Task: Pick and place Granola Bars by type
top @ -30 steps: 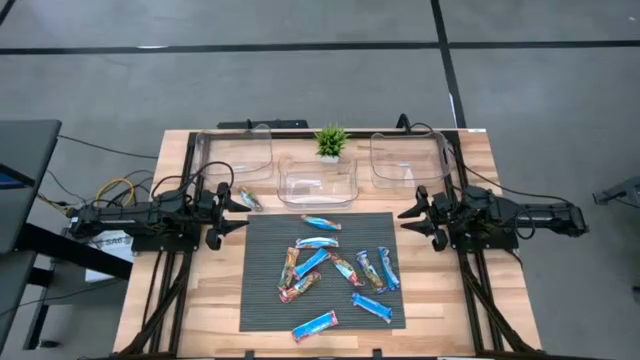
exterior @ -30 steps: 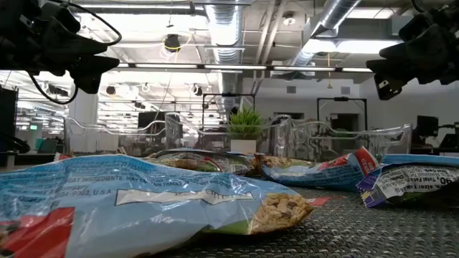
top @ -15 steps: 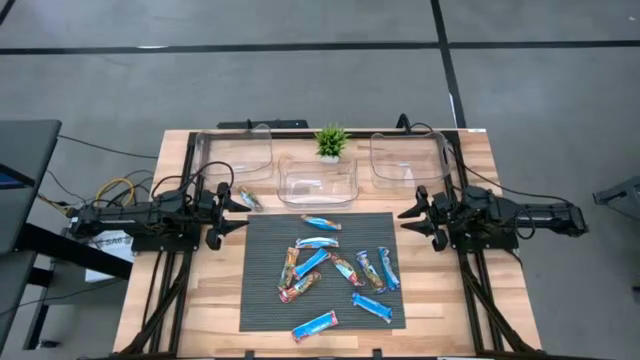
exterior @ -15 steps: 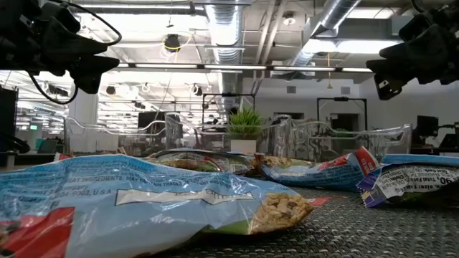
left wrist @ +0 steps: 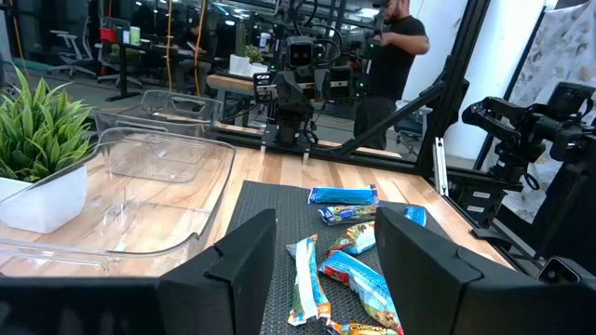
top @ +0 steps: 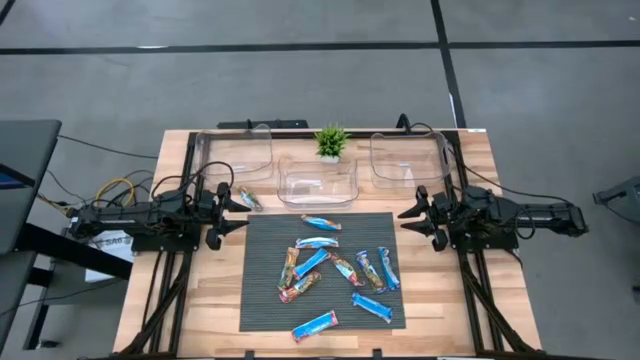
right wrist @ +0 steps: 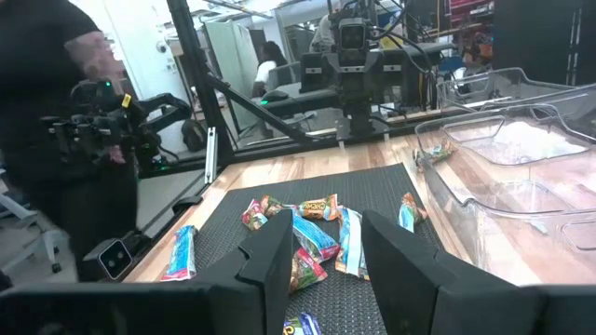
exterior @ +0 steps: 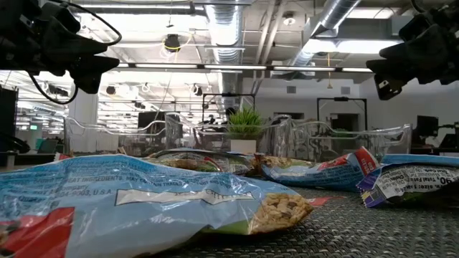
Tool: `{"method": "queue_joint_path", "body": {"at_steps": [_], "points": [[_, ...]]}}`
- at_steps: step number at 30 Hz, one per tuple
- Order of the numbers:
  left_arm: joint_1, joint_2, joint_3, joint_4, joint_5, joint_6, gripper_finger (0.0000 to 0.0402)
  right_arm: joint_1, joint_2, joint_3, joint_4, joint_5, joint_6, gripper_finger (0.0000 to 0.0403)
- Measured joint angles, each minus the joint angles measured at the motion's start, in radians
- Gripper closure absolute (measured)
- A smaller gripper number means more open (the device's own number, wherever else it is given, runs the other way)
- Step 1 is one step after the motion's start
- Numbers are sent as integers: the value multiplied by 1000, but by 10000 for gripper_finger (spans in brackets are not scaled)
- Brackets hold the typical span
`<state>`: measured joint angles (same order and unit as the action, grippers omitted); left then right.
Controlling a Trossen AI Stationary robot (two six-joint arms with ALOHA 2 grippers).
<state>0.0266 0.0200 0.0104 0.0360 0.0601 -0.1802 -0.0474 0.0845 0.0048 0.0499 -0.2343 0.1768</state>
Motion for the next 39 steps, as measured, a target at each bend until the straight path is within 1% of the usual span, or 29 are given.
{"method": "queue_joint_path", "body": {"at_steps": [4,6,8,12,13,15,18,21,24,29,33,35,37,39], "points": [[0,0,0,6,0,-1,223,0,0,0,0,0,0,280],[0,0,0,25,-4,-55,223,0,0,0,0,0,0,280],[0,-1,0,33,-5,-194,223,0,0,0,0,0,0,280],[0,0,0,36,-6,-603,223,0,0,0,0,0,0,280],[0,0,0,38,-8,-682,223,0,0,0,0,0,0,280],[0,0,0,38,-36,-786,223,0,0,0,0,0,0,280],[0,0,0,39,-135,-906,223,0,0,0,0,0,0,280],[0,-1,0,31,-256,-955,223,0,0,0,0,0,0,280],[0,0,0,36,-331,-956,223,0,0,0,0,0,0,280],[0,0,6,90,-341,-905,223,0,0,0,0,0,0,280],[-1,47,66,84,-375,-881,223,0,0,0,0,0,0,280],[-1,99,106,55,-375,-884,223,0,0,0,2,6,0,280],[-1,168,147,-7,-372,-907,223,0,0,0,19,30,10,280],[-1,247,198,-64,-365,-926,223,0,0,0,63,35,76,280]]}}
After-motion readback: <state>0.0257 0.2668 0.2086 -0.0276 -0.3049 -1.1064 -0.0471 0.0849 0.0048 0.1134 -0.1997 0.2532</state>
